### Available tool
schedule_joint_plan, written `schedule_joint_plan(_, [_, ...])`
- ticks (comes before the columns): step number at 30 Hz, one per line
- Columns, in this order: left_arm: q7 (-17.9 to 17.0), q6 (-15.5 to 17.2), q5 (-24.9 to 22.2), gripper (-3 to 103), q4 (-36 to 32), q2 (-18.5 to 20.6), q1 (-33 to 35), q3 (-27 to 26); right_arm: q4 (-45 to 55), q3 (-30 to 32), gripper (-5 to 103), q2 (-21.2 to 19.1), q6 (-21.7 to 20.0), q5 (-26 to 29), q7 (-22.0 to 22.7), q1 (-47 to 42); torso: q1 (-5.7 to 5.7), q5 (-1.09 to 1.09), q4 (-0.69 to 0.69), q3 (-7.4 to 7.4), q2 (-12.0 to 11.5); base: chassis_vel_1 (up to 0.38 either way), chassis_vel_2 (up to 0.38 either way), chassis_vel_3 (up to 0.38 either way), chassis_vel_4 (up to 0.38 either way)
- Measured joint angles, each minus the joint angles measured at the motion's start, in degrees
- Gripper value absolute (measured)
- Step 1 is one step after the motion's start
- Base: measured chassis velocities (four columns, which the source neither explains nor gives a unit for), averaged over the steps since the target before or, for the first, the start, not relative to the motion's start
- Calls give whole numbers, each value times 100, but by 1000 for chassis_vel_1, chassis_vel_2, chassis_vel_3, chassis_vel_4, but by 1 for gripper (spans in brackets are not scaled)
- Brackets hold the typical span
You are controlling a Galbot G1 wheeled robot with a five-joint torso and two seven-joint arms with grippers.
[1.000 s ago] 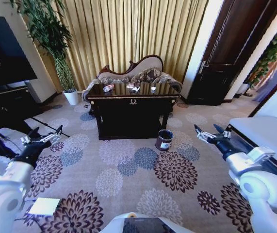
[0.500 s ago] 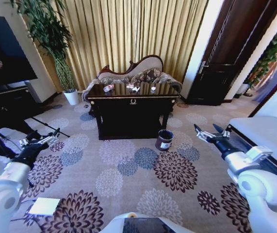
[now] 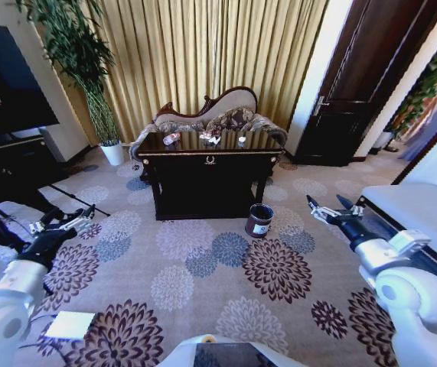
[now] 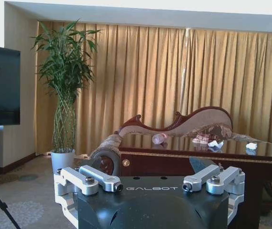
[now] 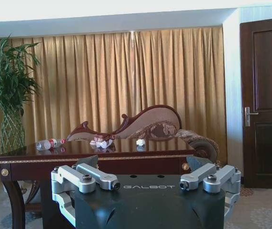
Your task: Move to the front of the table and place the trash on the table into the trash bin.
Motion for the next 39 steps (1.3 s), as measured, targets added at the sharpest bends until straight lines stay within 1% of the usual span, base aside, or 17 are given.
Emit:
schedule_joint_plan(20, [4,-1,13,100,-130,-126,93,-64,21,20,100,42,-10,-14,0,-37,0,0,0,0,0,0,0,0,0])
schedule_joint_plan(26, [-8,4,86,100,-170,-198,157,-87,6,15,100,71,-12,-12,0,-51,0,0,0,0,0,0,0,0,0])
schedule_joint_plan(32, [-103,13,161,100,-162,-246,155,-98,-24,44,100,46,-73,-73,-45,-55,0,0,0,0,0,0,0,0,0])
schedule_joint_plan(39, [-102,22,164,100,-186,-272,173,-106,-25,14,100,68,-154,-156,-157,-37,0,0,0,0,0,0,0,0,0])
